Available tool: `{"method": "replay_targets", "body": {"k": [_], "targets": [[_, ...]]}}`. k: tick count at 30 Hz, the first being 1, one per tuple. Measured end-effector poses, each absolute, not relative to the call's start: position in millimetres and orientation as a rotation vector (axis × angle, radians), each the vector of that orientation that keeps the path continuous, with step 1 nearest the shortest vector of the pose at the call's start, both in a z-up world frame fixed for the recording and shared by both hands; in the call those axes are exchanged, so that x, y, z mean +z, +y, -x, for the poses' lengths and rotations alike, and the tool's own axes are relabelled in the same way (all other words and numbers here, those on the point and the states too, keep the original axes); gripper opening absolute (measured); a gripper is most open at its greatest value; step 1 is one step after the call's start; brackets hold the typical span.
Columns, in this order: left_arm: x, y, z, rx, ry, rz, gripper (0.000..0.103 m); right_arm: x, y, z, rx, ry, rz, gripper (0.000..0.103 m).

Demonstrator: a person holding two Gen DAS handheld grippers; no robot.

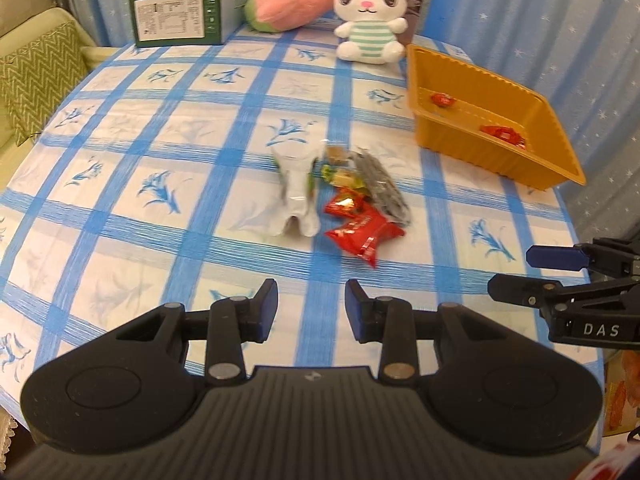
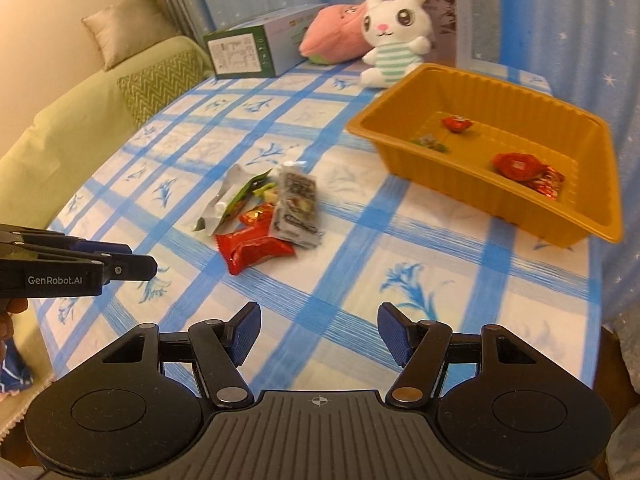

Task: Organize snacks
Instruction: 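Move both tools back from the tray toward the snack pile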

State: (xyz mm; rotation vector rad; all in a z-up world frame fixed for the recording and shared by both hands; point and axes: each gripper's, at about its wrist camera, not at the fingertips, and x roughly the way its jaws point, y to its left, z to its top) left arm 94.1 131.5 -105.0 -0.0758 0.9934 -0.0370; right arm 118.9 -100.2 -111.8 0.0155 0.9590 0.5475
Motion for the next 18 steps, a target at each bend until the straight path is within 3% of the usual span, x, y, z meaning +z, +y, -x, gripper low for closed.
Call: {"method": "replay_targets", "body": {"k": [18], "targets": [[-117.5, 170.6, -123.8, 0.026, 0.980, 0.092, 0.033, -126.5, -54.2, -164.9, 0.584, 0.904, 0.017, 0.064]]}}
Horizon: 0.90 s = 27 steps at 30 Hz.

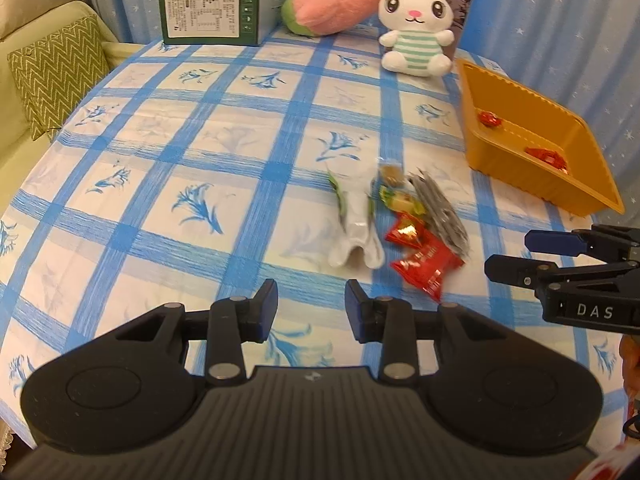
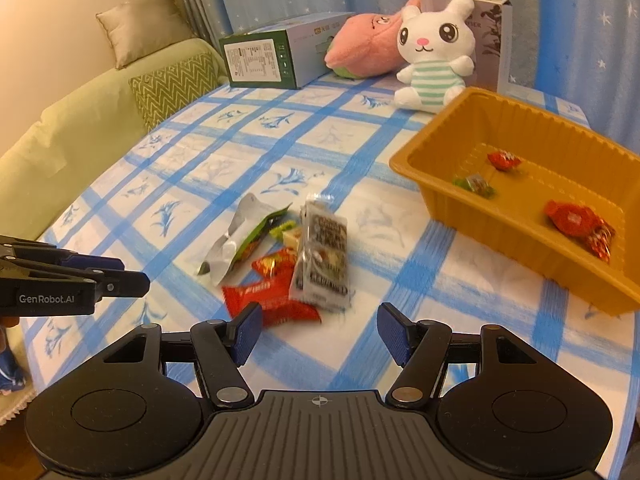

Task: Organize snacks
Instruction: 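Move both tools back from the tray toward the snack pile, then grasp the dark snack packet with the right gripper while the left gripper approaches the red packet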

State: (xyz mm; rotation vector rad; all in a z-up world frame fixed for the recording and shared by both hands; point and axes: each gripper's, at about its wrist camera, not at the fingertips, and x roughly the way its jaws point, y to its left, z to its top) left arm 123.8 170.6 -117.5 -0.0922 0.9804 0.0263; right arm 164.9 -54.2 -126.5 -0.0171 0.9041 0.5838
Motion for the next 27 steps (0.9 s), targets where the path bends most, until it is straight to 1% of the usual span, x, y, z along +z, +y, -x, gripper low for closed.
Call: {"method": "replay_targets", "body": {"k": [9, 11, 12, 23, 27], "targets": [[-119.8, 182.0, -146.1, 0.040, 0.969, 0.100, 0.033, -137.9, -36.8, -197.8, 0.588, 0.894, 0.023, 0.063], [-121.3, 182.7, -150.3, 0.040, 0.971, 0.099, 0.033, -141.9, -33.3, -204.8, 0.584, 0.901, 0.023, 0.054], [-122.0, 183.2, -151.9, 0.039, 0.972, 0.100, 0.033, -143.9, -31.9, -208.4, 0.584, 0.905, 0.019, 0.053], [-125.4, 183.4, -165.5, 0.018, 0.979, 0.101, 0.033, -161.9, -20.6, -228.1, 0.584, 0.940, 0.029, 0.043], [-125.7, 181.1, -168.8, 0.007, 0.979, 0.097, 0.033, -166.4, -20.6, -230.6, 0.579, 0.943, 0.030, 0.041]]}}
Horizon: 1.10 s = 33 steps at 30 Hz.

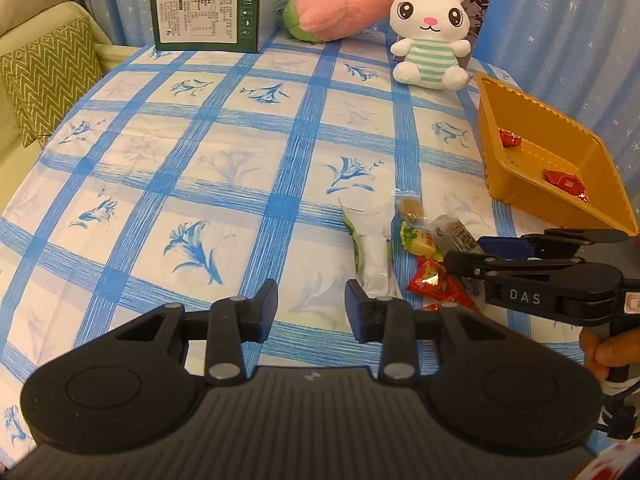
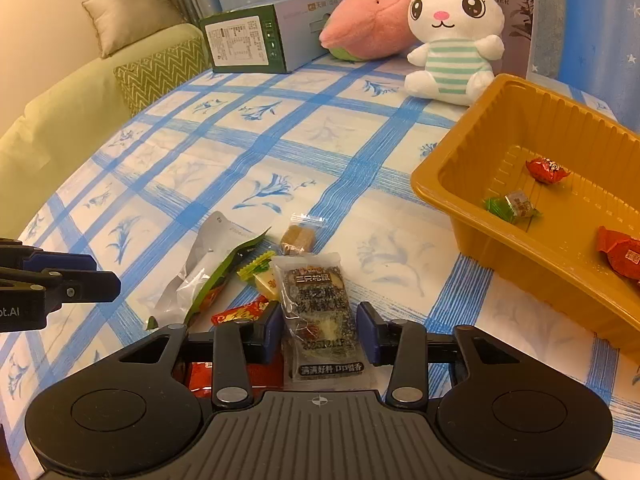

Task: Organize snacks
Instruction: 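Grasp the dark snack packet with the right gripper while the left gripper approaches the red packet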

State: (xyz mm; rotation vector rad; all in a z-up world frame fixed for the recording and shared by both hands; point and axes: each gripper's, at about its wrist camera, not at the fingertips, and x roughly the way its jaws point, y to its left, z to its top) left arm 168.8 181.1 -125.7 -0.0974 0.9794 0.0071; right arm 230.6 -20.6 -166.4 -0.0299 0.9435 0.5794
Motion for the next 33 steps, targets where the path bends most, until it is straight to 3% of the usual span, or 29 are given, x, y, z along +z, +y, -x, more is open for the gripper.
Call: {"method": "replay_targets", "body": {"k": [33], "targets": [[-146.4, 76.1, -179.9, -0.371, 1.016, -0.169, 0.032, -129.3, -139.0, -176.7, 0.376, 0.902, -0.109, 0.037]]}}
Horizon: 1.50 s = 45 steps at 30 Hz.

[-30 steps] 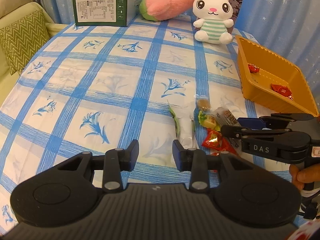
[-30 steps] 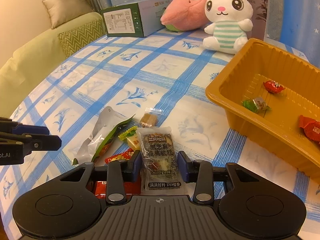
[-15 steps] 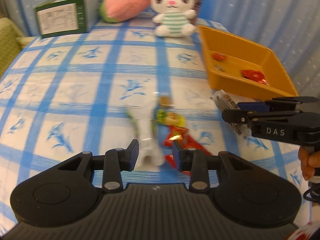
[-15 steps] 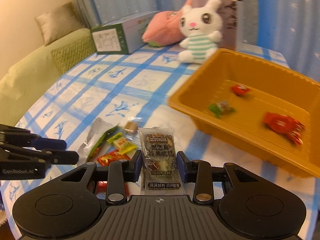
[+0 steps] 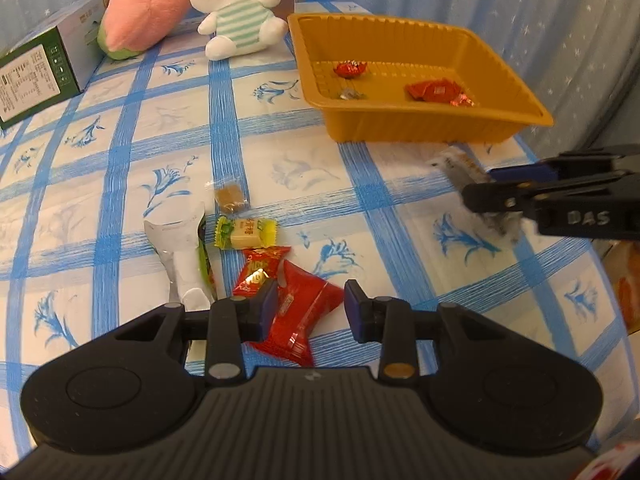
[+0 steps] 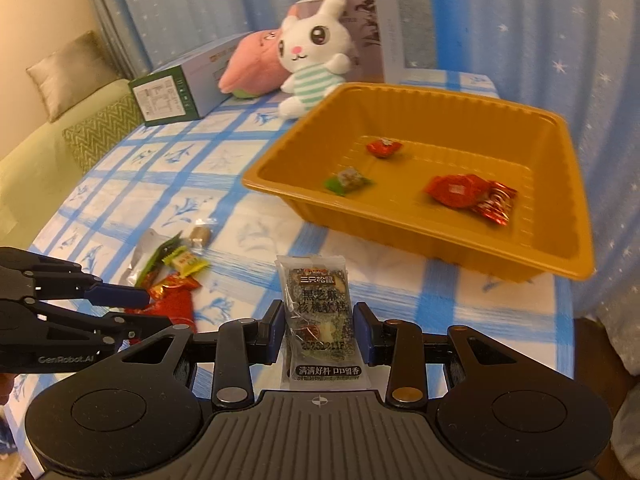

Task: Organize snacks
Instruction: 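Grasp the dark snack packet with the right gripper while the left gripper approaches the red packet, then lift the dark packet with the right gripper while the left gripper grasps the red packet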

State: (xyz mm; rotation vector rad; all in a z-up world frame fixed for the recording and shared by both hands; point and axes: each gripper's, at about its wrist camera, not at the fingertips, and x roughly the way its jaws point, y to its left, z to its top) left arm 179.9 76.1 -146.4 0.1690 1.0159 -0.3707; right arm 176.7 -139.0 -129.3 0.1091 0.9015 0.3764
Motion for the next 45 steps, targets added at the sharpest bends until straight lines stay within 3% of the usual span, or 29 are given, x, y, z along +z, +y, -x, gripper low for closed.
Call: {"method": "replay_targets", "body": {"k": [21, 45], "targets": [[-155.6, 61.0, -172.9, -0.322, 1.042, -0.183, 0.024, -122.2, -171.7, -152.3, 0.341, 0.891, -0.124, 0.037], [-59.2, 0.8, -191.9, -0.390, 0.812, -0.107, 0.023, -75.9, -218.4, -152.3, 0.303, 0.791, -0.168, 0.037]]}}
